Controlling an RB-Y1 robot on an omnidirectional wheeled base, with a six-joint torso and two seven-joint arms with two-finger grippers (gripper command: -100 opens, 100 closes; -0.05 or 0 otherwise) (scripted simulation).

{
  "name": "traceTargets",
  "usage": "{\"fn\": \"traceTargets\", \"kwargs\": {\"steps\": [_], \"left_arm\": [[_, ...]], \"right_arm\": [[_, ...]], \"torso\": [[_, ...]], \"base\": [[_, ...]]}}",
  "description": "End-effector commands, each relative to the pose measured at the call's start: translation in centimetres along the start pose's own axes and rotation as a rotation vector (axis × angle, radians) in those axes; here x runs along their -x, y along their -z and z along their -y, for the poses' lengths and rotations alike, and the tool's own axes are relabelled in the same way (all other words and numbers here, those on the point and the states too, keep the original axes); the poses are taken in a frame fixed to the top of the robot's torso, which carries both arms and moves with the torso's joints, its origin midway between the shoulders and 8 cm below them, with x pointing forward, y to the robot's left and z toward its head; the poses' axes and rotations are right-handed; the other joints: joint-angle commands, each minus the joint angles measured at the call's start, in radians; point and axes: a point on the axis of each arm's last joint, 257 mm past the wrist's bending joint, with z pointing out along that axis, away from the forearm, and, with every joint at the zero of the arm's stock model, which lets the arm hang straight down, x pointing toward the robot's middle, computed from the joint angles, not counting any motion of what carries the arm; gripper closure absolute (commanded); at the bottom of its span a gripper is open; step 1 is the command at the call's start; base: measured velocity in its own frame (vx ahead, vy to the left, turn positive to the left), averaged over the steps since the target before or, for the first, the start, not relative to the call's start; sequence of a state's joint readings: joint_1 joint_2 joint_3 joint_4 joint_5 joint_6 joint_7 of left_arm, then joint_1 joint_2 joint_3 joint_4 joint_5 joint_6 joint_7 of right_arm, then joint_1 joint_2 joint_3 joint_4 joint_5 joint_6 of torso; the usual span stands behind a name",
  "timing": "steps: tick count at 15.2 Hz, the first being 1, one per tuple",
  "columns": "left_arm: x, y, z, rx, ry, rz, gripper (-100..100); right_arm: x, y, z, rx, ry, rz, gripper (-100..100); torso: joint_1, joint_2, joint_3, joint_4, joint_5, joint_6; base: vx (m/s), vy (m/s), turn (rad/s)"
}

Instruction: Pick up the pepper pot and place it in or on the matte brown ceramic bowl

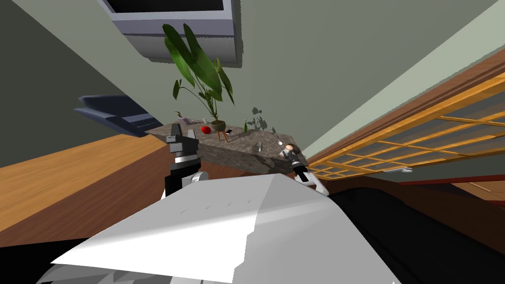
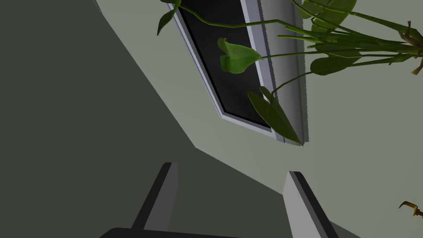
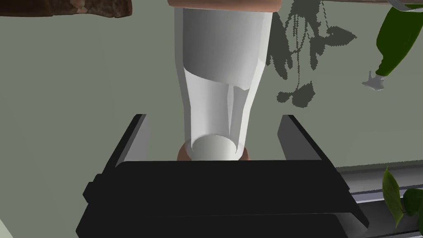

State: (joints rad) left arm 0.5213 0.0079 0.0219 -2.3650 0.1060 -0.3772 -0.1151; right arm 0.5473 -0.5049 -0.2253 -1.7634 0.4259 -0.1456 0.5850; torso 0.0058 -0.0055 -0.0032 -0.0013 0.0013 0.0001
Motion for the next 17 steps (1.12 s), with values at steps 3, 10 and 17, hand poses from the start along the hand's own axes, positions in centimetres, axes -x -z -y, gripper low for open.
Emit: {"fn": "traceTargets", "kwargs": {"steps": [3, 10, 17], "left_arm": [[0.0, 0.0, 0.0, 0.0, 0.0, 0.0, 0], [0.0, 0.0, 0.0, 0.0, 0.0, 0.0, 0], [0.0, 0.0, 0.0, 0.0, 0.0, 0.0, 0]], "right_arm": [[-0.1, 0.1, 0.2, -0.004, 0.008, -0.004, 100], [0.4, -0.1, 2.2, -0.043, 0.024, -0.015, 100], [1.6, -0.4, 7.2, -0.141, 0.055, -0.041, 100]], "torso": [[-0.003, 0.002, 0.001, 0.0, -0.001, 0.0], [-0.009, 0.005, 0.003, 0.001, -0.001, -0.002], [-0.018, 0.005, 0.003, 0.001, -0.002, -0.001]], "base": [[0.023, 0.022, -0.003], [-0.006, -0.022, 0.058], [-0.034, -0.149, 0.186]]}}
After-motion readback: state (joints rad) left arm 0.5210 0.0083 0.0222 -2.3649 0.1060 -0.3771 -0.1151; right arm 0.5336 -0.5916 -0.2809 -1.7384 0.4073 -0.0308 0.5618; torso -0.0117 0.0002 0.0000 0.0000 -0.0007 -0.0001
